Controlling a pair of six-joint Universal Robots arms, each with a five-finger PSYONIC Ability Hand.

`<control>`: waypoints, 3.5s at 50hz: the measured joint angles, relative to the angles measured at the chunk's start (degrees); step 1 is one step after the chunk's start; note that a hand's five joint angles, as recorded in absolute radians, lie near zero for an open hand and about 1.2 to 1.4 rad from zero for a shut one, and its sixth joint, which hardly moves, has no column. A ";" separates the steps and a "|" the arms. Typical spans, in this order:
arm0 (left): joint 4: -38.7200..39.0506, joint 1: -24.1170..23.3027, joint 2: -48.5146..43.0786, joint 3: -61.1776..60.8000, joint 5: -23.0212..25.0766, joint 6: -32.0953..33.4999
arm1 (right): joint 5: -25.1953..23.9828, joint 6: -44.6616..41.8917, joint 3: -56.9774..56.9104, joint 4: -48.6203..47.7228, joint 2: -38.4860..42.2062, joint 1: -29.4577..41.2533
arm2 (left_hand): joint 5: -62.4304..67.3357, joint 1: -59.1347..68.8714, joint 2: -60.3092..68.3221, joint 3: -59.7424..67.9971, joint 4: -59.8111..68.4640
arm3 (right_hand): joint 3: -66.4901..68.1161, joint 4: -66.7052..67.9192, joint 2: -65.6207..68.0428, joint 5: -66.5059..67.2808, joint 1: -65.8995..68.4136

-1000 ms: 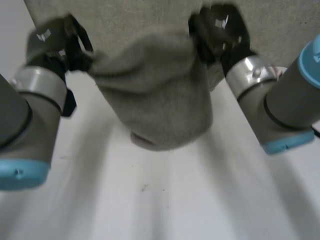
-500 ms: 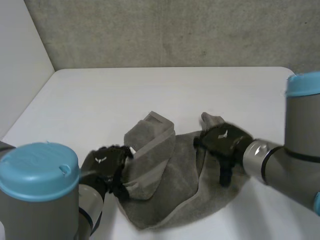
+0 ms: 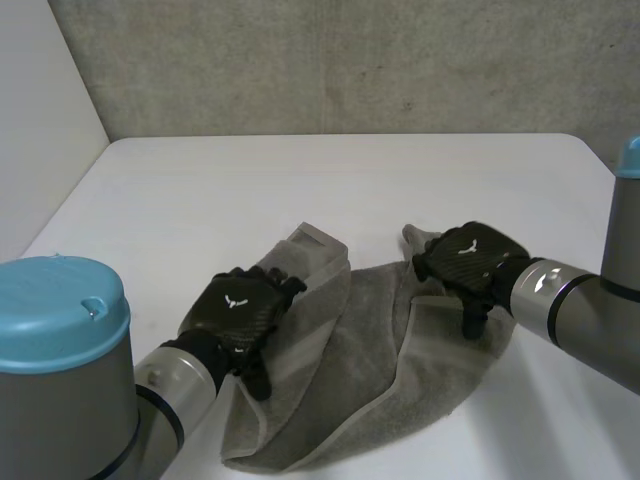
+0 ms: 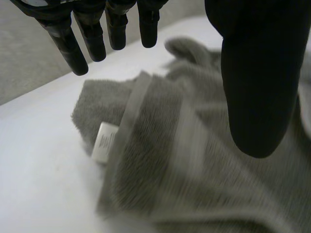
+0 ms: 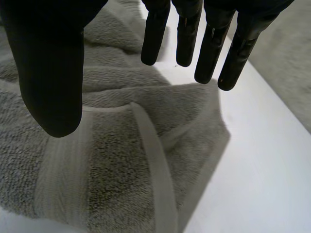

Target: Fold the towel.

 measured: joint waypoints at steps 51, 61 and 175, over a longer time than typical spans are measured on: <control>10.15 16.95 -1.60 -10.00 20.51 23.23 | -2.74 -4.91 1.39 -15.06 11.74 -4.66 | 0.00 0.00 -0.11 -0.12 -0.12 | 42.55 42.58 42.67 42.77 47.49; 10.20 16.91 -1.51 -10.62 20.52 23.24 | -2.50 0.62 2.72 -14.27 10.10 -6.20 | 0.00 0.00 -0.12 -0.12 -0.12 | 7.88 7.93 8.11 8.45 7.99; 17.51 14.53 -5.43 -13.62 24.79 23.10 | -0.30 29.97 6.00 -16.21 2.23 -9.93 | 13.04 13.21 13.66 13.59 13.59 | 45.15 45.32 45.27 45.13 51.51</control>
